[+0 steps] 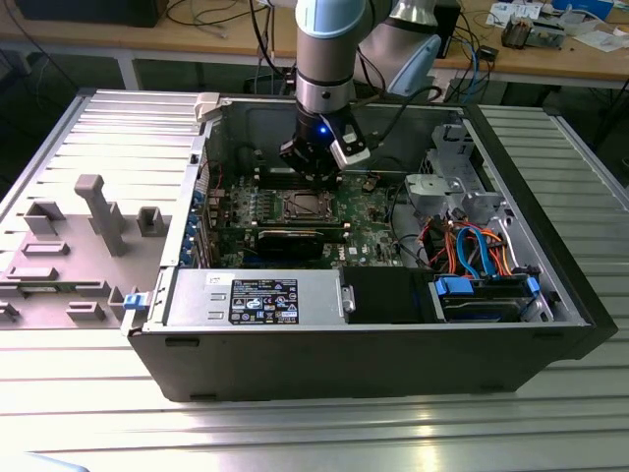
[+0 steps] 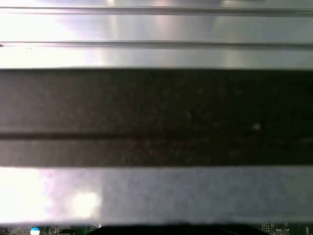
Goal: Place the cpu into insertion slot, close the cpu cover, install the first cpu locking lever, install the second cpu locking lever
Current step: 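Install the first cpu locking lever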
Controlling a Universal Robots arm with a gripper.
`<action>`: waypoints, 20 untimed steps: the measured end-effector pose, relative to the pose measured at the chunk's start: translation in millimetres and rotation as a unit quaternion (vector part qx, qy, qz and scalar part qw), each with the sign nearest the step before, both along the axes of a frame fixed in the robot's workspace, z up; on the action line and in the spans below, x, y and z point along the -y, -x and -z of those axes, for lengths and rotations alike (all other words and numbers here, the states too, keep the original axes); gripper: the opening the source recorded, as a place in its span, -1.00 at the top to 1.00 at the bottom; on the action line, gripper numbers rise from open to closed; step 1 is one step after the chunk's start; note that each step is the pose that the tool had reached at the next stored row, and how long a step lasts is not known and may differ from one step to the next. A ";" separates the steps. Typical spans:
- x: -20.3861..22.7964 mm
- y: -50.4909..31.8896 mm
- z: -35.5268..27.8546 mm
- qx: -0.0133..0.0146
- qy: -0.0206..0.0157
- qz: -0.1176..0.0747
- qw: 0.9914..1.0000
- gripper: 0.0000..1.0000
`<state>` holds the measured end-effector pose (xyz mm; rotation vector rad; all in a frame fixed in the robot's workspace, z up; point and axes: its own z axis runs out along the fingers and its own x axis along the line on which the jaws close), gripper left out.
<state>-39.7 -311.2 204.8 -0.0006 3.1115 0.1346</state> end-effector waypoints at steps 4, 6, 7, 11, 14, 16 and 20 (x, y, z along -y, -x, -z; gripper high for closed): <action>0.0 -0.1 -1.7 0.000 0.000 0.000 1.000 0.79; 0.0 -0.1 -1.8 0.001 0.000 0.000 1.000 0.79; 0.0 -0.1 -1.8 0.001 0.001 0.000 1.000 0.79; 0.0 -0.8 -1.1 0.000 0.007 0.000 1.000 0.79; 0.0 -0.7 -0.7 0.001 0.009 0.000 1.000 0.79; 0.0 -0.7 -0.1 0.001 0.011 0.000 1.000 0.79; 0.0 -0.7 1.6 0.000 0.016 0.000 1.000 0.79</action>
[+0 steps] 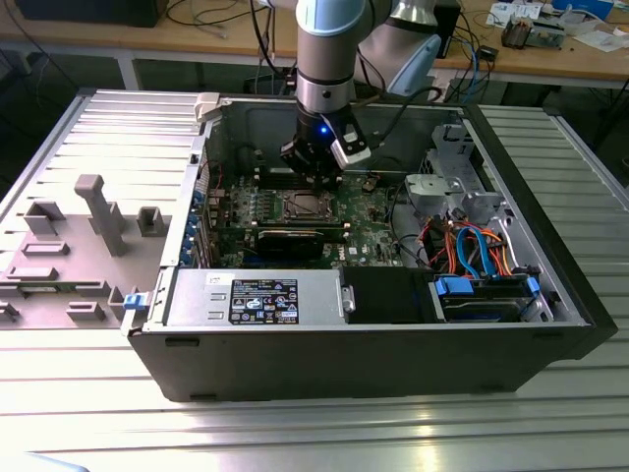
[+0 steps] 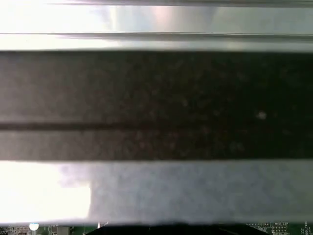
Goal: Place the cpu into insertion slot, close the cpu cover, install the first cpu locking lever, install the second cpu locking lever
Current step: 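Install the first cpu locking lever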
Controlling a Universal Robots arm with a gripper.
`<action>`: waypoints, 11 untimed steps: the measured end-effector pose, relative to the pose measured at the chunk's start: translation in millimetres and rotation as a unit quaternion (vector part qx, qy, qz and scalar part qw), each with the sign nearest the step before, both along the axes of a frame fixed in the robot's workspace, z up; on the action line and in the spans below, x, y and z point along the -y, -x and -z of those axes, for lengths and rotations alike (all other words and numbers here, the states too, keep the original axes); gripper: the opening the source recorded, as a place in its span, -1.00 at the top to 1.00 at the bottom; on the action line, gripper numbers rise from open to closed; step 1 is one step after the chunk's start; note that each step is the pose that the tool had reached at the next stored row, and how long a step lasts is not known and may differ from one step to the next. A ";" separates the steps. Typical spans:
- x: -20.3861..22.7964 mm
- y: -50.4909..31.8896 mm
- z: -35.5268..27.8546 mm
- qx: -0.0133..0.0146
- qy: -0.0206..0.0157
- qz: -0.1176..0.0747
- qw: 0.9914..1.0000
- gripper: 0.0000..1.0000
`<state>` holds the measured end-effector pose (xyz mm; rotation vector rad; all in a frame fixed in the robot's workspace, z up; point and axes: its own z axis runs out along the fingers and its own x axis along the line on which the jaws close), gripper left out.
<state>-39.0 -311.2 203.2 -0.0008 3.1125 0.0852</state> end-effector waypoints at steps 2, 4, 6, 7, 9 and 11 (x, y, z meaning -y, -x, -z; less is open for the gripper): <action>-0.1 0.0 1.1 0.000 0.002 0.000 1.000 0.79; -0.2 -0.1 1.9 0.000 0.003 0.000 1.000 0.79; -0.3 -0.2 2.3 0.000 0.003 0.000 1.000 0.79; -0.4 -0.2 2.4 0.000 0.002 0.000 1.000 0.79; -0.5 -0.3 2.4 0.000 -0.001 0.000 1.000 0.79; -0.7 -0.3 2.6 0.000 -0.006 0.000 1.000 0.79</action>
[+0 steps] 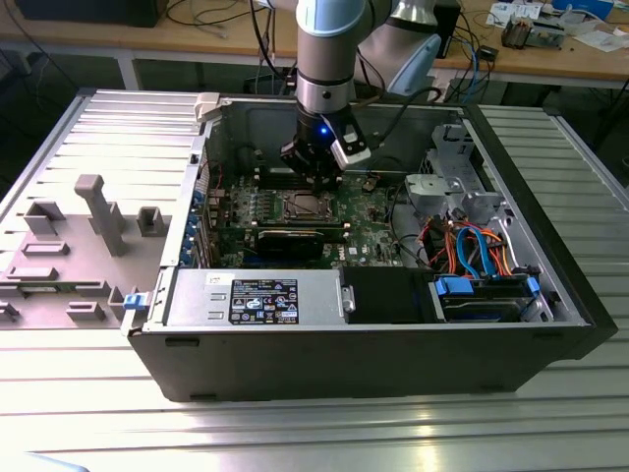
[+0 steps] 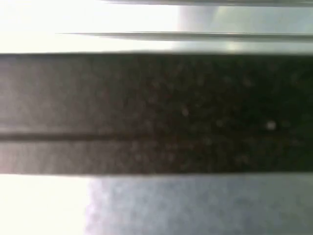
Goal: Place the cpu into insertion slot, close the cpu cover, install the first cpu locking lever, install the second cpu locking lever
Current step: 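Install the first cpu locking lever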
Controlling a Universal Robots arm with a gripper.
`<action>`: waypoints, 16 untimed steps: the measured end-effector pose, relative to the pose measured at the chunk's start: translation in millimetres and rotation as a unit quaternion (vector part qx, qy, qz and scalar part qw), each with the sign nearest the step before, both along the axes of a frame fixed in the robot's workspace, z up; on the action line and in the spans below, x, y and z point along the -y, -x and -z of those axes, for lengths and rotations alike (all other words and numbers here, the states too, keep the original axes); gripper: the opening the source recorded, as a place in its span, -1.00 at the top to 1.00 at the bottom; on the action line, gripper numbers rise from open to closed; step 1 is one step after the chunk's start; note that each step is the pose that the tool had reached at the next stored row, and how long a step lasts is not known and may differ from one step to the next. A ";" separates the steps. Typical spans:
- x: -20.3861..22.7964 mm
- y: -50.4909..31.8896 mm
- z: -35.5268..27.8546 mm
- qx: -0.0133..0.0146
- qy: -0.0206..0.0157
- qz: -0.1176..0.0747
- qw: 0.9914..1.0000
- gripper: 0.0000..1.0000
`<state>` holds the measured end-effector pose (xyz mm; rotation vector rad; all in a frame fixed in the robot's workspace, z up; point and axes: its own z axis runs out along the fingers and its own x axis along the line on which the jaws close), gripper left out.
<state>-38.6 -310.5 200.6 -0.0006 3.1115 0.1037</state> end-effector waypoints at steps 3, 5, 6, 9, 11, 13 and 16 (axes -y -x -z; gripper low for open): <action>-0.1 0.0 0.1 0.000 -0.004 0.000 1.000 0.79; -0.1 0.0 -0.8 0.000 -0.006 0.000 1.000 0.79; -0.4 -0.1 -2.8 0.001 -0.006 0.000 1.000 0.79; -0.1 0.0 -8.2 0.001 -0.005 0.000 1.000 0.79; 0.0 -0.1 -8.4 0.001 -0.005 0.000 1.000 0.79; 0.6 -0.1 -8.3 0.001 -0.004 0.001 1.000 0.79; 0.8 -0.1 -8.3 0.001 -0.004 0.001 1.000 0.79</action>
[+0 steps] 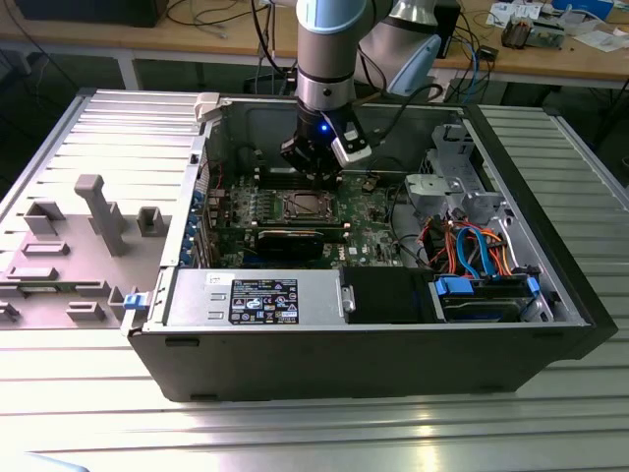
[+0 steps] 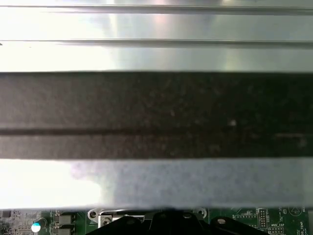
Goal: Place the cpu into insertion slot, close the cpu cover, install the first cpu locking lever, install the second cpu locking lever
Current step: 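Install the first cpu locking lever, then install the second cpu locking lever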
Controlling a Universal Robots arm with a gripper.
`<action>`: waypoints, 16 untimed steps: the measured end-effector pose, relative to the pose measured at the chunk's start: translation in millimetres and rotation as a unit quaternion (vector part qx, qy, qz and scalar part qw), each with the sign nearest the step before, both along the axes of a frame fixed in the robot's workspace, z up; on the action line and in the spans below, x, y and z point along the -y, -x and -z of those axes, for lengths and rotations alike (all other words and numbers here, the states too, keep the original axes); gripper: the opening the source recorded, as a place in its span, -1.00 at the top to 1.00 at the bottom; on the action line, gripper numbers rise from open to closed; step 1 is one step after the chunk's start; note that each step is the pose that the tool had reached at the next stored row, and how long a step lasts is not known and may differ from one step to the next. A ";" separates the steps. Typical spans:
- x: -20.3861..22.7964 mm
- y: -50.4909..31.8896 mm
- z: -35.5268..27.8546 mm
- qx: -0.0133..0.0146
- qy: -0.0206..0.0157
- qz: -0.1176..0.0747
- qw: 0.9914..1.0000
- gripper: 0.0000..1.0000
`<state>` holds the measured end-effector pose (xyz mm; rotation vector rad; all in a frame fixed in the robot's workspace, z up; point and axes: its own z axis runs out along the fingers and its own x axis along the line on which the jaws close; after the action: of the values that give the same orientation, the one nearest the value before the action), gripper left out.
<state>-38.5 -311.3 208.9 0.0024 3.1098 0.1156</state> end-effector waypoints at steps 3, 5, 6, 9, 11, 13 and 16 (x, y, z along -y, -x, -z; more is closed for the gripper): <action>0.2 0.0 0.0 0.000 0.000 0.000 1.000 0.79; 0.5 0.0 0.0 0.000 0.000 0.000 1.000 0.79; 0.8 0.0 0.0 0.000 0.000 0.000 1.000 0.79; 1.4 0.0 0.0 0.000 0.000 0.000 1.000 0.79; 1.7 0.0 0.0 0.000 0.000 0.000 1.000 0.79; 2.0 0.0 0.0 0.000 0.000 0.000 1.000 0.79; 2.2 0.0 0.0 0.000 0.000 0.000 1.000 0.79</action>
<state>-38.5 -313.5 209.0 0.0034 3.1099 0.1156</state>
